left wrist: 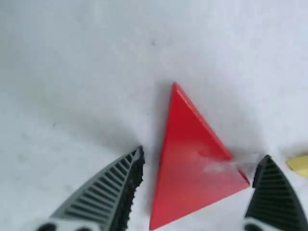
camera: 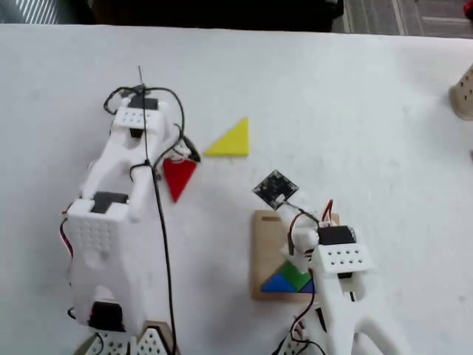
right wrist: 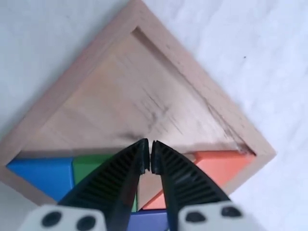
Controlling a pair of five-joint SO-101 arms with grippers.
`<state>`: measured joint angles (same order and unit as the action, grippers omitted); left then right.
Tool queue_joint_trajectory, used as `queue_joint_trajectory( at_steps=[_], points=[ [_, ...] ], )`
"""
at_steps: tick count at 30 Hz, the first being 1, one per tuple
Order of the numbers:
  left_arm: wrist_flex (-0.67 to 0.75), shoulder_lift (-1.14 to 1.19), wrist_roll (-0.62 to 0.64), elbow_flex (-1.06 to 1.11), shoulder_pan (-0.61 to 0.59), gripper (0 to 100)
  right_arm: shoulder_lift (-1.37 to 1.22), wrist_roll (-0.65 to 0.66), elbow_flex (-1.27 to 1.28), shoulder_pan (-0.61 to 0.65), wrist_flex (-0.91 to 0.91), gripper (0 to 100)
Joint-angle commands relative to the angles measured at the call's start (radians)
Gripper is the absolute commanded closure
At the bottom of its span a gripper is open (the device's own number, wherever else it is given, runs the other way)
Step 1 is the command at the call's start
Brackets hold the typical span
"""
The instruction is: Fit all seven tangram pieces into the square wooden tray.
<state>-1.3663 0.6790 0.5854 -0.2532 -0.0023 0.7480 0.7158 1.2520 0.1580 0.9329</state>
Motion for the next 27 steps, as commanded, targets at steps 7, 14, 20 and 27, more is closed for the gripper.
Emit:
queue_joint_trajectory(
  at_steps=[7, 14, 20, 27],
  points=[
    [-0.025, -0.038, -0.117, -0.003, 0.027, 65, 0.004, 0.015, -0.002, -0.002, -0.015, 97.8],
    [-0.038, -0.186, -0.124, -0.008, 0.056, 64, 0.004, 0.018, 0.005, -0.002, -0.016, 97.8],
    [-0.034, -0.182, -0.126, -0.008, 0.114, 64, 0.004, 0.018, 0.005, -0.002, -0.016, 97.8],
    [0.040, -0.097, -0.118, 0.046, 0.091, 65, 0.004, 0.020, 0.005, -0.002, -0.016, 97.8]
  ],
)
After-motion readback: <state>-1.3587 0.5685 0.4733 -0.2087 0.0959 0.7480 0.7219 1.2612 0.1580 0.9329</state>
